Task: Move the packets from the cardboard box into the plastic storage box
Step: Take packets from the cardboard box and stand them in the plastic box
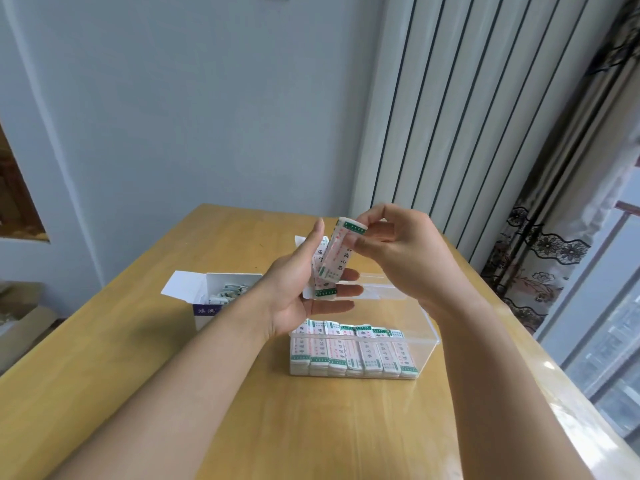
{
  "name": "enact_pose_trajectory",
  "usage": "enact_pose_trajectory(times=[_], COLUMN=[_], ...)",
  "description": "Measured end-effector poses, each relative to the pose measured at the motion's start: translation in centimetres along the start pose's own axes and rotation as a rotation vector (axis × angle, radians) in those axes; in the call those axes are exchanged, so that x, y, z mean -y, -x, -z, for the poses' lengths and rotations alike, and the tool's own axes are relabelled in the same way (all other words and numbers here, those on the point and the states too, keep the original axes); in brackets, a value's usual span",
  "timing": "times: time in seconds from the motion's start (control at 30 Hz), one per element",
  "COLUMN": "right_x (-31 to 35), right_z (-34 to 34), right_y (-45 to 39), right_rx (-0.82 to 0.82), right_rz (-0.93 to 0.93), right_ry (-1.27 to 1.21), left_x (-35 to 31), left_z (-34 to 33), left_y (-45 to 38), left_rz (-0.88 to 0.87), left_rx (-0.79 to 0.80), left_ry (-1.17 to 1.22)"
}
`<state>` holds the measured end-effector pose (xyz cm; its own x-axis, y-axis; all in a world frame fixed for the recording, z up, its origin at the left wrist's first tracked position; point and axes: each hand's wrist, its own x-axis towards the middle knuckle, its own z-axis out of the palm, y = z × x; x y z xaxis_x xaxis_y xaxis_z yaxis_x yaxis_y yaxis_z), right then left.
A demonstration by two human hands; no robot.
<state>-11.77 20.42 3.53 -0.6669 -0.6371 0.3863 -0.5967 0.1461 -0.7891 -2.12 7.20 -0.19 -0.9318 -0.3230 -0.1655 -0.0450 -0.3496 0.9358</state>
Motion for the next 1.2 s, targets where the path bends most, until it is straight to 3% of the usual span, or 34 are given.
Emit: enact_pose_trajectory(times=[0.23,0.4,0.63,1.03,1.2], right_x=[-1.0,-1.2,-1.6,-2.2,-2.2], right_z=[-0.5,-1.1,-1.1,-0.7,-0.5], right_y=[-0.3,-0.6,-1.0,-0.9,-0.9], right_rx=[0.019,0.040,-0.007,0.040,-0.028], right_rz=[0.016,-0.001,-0.031,-0.117,-0.101], right_ry=[0.091,0.021,-0.062,-0.120,-0.150], left_x=[0.5,0.2,-0.2,0.3,0.2], left_z=[0.2,0.5,0.9,0.5,0.4], left_y=[-0.5,-0.3,-0.4,-0.9,-0.7], left_rz=[-0.005,-0.020,-0.087,-0.063,-0.038], left_rx=[0.009,0.063,-0.060,-0.085,-0.022], left_ry=[-0.156,-0.201,-0.268,-0.130,-0.077])
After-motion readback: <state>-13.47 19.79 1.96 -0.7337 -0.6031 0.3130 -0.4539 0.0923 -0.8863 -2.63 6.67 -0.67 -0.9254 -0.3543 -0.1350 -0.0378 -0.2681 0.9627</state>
